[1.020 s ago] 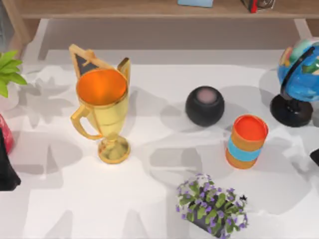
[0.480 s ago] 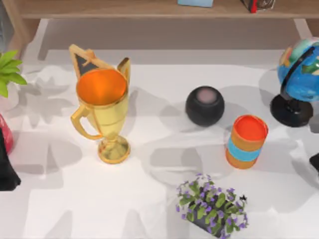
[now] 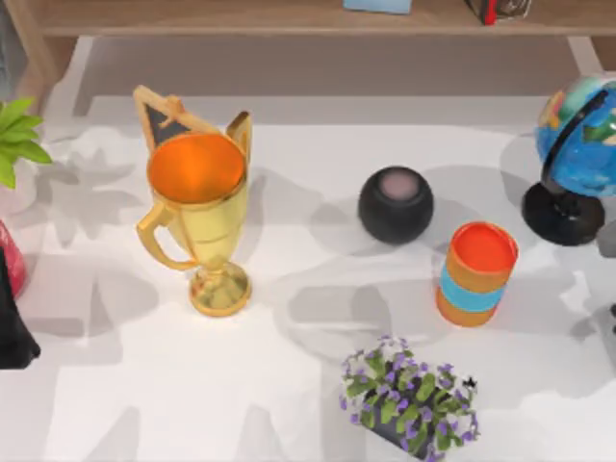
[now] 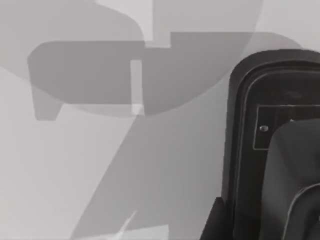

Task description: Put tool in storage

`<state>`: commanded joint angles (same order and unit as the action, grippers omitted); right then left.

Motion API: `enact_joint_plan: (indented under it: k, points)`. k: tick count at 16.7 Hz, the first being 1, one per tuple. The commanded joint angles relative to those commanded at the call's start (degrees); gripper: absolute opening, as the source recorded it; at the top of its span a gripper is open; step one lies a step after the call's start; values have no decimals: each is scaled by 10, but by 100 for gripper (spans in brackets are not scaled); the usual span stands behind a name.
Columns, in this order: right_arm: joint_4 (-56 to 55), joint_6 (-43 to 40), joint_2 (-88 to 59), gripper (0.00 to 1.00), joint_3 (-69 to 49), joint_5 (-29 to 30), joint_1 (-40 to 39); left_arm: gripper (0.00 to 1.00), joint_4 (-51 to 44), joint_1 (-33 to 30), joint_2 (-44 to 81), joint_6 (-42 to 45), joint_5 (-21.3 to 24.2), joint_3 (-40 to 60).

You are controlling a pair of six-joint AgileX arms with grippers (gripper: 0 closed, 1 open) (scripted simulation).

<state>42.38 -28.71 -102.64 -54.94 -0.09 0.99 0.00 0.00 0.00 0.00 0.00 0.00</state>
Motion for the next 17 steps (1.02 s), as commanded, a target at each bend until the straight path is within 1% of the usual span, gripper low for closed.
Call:
enact_joint_plan:
  k: [2,3,12,17]
  points:
    - [0,0,0,2,0,0,0,100,0,0,0,0,0,0]
    - [0,0,0,0,0,0,0,100,0,0,0,0,0,0]
    - [2,0,2,0,-2,0,0,100,0,0,0,0,0,0]
    - [48,0,23,0,-25,0,0,100,0,0,0,0,0,0]
